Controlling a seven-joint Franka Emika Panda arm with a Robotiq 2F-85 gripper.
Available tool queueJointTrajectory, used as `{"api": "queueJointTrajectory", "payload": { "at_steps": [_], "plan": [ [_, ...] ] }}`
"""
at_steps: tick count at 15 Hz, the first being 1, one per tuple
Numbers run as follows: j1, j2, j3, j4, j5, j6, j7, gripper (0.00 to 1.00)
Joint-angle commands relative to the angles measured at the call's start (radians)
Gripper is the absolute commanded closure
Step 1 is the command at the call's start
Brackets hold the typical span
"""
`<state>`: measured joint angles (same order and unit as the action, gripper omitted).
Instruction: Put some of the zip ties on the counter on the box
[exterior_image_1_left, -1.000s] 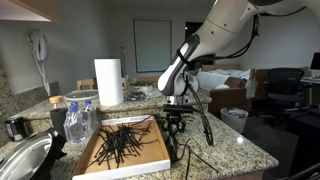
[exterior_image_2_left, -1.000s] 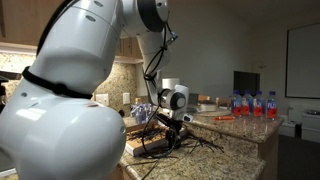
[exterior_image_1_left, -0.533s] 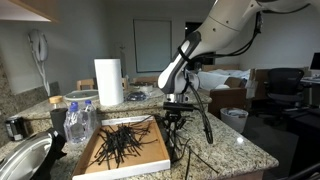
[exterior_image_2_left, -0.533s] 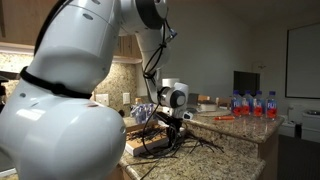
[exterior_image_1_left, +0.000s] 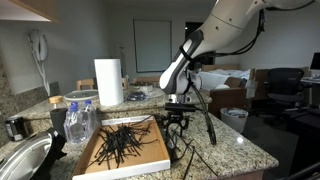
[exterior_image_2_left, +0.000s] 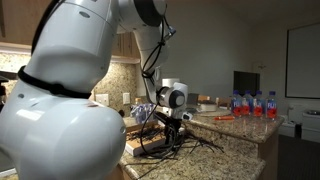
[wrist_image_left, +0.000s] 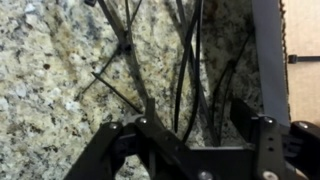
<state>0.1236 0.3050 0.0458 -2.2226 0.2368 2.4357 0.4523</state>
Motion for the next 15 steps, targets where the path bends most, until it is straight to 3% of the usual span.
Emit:
{"api": "queueJointTrajectory", "payload": {
  "at_steps": [1, 2, 3, 5, 13, 15],
  "plan": [
    [0.008, -0.023, -0.011, -0.04, -0.03, 0.006, 0.009, 0.0],
    [0.01, -0.015, -0.014, -0.038, -0.041, 0.006, 0.013, 0.11],
    [0.011, -0.007, -0.015, -0.037, -0.046, 0.005, 0.015, 0.32],
    [0.014, 0.013, -0.021, -0.032, -0.061, 0.007, 0.025, 0.39],
    [0.026, 0.011, -0.027, -0.036, -0.102, 0.02, 0.033, 0.91],
    [0.03, 0.011, -0.026, -0.038, -0.104, 0.021, 0.034, 0.94]
  ]
}}
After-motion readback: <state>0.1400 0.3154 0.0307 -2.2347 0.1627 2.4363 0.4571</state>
